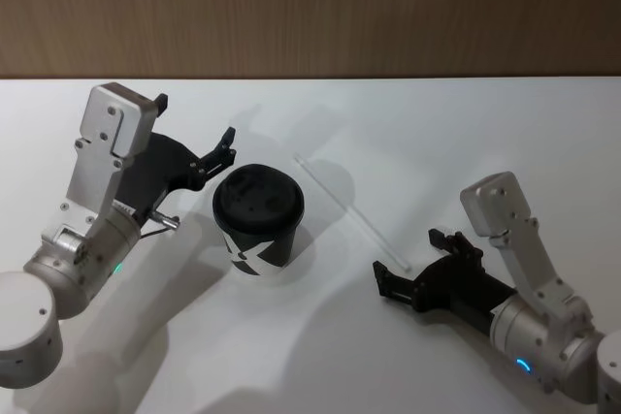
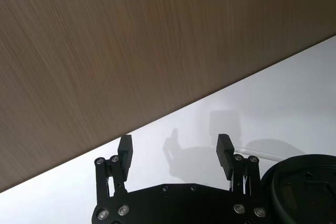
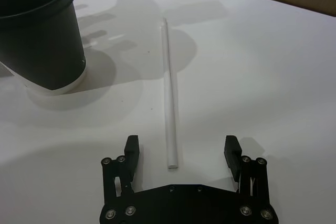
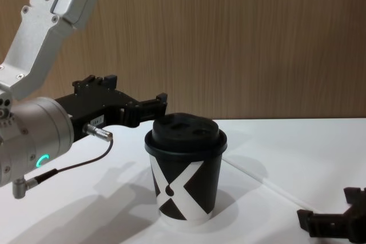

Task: Pick up the straw with one hand, pass it to the other hand, and insert it into the cup.

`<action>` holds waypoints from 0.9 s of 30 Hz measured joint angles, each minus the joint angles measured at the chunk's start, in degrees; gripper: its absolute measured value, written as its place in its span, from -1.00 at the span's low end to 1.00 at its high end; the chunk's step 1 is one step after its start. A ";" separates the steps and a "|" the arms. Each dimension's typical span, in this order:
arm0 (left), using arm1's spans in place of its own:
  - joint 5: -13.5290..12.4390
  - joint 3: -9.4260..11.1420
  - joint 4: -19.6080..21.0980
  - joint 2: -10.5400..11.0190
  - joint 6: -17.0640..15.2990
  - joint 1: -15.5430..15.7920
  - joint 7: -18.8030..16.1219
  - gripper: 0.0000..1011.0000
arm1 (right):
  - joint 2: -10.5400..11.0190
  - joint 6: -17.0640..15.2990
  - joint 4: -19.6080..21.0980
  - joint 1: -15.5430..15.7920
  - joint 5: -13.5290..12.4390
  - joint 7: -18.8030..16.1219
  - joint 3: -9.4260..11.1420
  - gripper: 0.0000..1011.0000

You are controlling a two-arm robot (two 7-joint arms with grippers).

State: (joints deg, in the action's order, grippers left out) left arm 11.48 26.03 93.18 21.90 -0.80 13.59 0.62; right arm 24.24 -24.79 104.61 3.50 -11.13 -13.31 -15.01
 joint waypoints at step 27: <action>0.00 -0.01 0.00 0.00 0.00 0.00 0.00 0.98 | -0.14 -0.86 -0.11 0.29 0.69 -1.96 0.68 0.28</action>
State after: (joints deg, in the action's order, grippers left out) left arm 11.48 26.02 93.18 21.89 -0.80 13.59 0.63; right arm 24.10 -25.65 104.51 3.80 -10.43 -15.27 -14.33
